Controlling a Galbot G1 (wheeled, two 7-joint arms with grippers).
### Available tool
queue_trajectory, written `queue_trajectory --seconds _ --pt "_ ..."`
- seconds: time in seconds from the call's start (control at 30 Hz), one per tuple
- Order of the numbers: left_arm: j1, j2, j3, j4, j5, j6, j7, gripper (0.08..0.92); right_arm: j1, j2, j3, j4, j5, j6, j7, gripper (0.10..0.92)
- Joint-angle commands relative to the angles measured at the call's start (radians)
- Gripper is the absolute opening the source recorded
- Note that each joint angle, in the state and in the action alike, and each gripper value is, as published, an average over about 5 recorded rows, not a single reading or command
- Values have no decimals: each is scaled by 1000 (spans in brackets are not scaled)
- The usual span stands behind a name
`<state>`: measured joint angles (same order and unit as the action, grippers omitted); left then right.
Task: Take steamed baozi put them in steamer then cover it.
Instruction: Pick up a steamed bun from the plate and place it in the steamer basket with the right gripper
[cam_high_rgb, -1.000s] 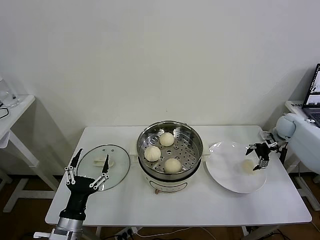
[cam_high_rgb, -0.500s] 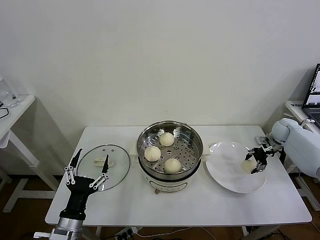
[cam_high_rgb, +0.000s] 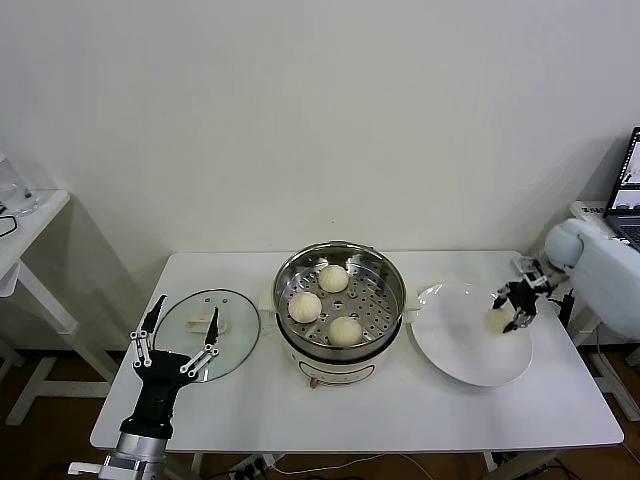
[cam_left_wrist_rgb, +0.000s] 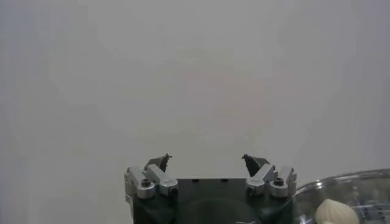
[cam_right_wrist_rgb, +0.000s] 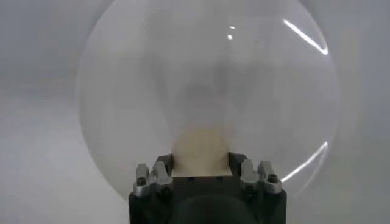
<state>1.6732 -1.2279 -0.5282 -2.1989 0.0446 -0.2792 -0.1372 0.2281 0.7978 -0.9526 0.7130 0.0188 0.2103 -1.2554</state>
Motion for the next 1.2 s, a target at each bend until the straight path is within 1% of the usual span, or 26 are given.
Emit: queue_trajectory --seconds 0.03,0.2,0.43,0.63,1.2 --pt "-8 3 13 4 0 -2 -1 823 411 34 -320 299 277 -147 -90 636" --pt "-9 7 19 2 -1 -5 -2 823 546 119 -433 406 435 -219 -76 636" --pt "-11 11 25 2 0 -7 -4 823 559 206 -493 493 525 -278 -31 636" --pt "-15 9 26 1 -1 -6 -7 823 531 254 -519 501 525 -298 4 636" --pt "-17 3 16 6 -3 -9 -11 823 393 334 -512 418 453 -307 60 628"
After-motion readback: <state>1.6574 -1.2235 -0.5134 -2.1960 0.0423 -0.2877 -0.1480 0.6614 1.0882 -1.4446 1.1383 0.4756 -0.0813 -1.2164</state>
